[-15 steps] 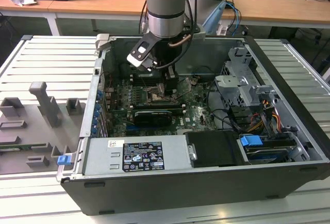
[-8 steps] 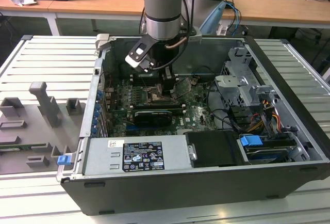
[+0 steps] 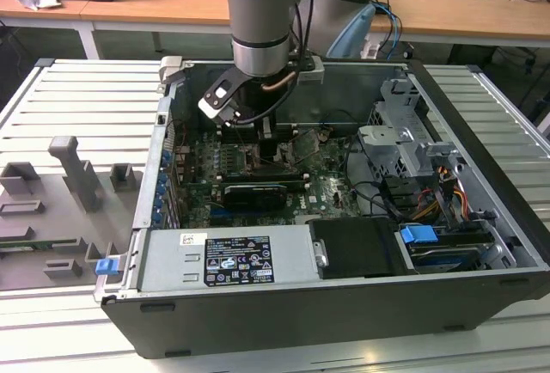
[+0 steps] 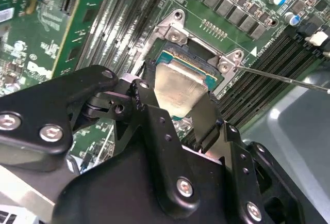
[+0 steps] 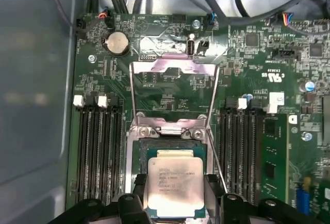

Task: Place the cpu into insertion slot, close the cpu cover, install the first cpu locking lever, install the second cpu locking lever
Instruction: 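Place the cpu into insertion slot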

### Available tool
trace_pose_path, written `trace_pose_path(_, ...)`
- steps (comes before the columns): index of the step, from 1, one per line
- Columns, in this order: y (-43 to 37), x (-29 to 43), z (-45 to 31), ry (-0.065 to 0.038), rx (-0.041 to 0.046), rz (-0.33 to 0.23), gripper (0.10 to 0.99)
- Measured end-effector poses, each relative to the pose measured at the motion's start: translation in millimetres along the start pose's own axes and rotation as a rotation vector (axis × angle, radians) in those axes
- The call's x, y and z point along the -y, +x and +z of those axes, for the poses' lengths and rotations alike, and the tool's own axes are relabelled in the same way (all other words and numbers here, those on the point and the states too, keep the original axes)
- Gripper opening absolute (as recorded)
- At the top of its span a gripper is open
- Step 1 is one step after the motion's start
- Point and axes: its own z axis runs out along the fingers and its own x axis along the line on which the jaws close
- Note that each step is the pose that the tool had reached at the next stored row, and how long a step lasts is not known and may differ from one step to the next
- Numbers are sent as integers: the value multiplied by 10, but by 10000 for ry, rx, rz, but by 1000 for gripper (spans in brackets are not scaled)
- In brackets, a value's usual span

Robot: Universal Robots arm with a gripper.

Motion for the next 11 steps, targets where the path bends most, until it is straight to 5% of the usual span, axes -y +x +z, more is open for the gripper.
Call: trace_pose_path(11,58,-3,80,-4,24,286,525)
